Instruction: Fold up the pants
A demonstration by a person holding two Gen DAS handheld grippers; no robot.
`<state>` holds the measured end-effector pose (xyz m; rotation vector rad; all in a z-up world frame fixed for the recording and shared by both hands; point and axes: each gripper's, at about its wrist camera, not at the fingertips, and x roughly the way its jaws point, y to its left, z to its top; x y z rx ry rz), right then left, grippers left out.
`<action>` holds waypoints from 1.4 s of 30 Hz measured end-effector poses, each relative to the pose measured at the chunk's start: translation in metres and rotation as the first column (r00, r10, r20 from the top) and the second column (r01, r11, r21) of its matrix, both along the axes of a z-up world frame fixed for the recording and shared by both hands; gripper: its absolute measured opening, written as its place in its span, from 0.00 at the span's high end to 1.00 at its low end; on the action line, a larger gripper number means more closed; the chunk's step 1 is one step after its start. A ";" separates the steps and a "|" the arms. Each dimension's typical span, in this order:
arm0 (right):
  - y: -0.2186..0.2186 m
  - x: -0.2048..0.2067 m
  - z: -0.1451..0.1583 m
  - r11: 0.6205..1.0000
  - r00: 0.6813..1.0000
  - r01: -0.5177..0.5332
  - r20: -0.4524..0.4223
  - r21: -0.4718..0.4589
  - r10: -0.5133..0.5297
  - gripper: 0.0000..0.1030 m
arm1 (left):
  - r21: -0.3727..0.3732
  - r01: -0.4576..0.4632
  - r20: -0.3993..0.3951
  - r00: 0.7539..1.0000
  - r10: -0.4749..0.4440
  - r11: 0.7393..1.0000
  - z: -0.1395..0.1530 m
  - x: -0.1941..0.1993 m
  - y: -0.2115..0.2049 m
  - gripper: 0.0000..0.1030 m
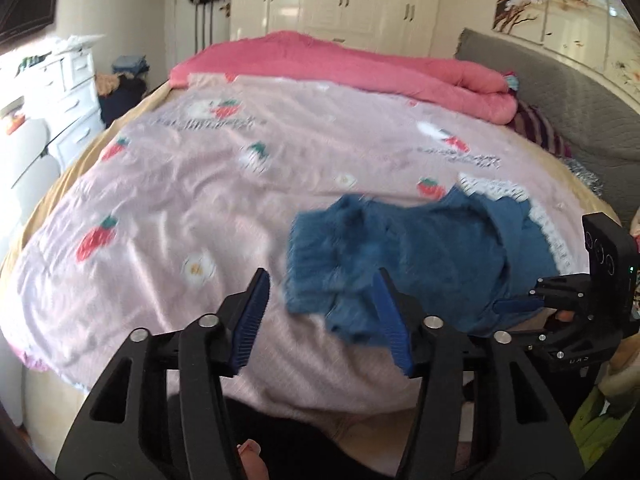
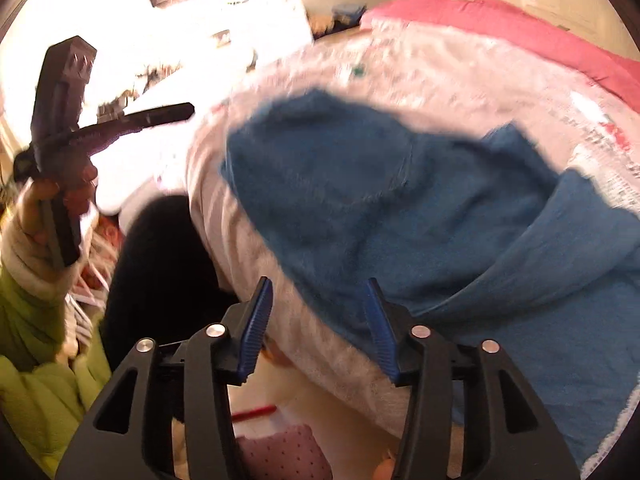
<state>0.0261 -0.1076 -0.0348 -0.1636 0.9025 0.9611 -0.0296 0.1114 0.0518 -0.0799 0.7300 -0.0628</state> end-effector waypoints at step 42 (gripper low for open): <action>-0.080 0.213 0.026 0.897 0.916 0.402 0.101 -0.185 -0.389 0.22 | -0.200 0.385 -0.128 0.901 -0.413 0.901 -0.046 0.121 -0.195 0.21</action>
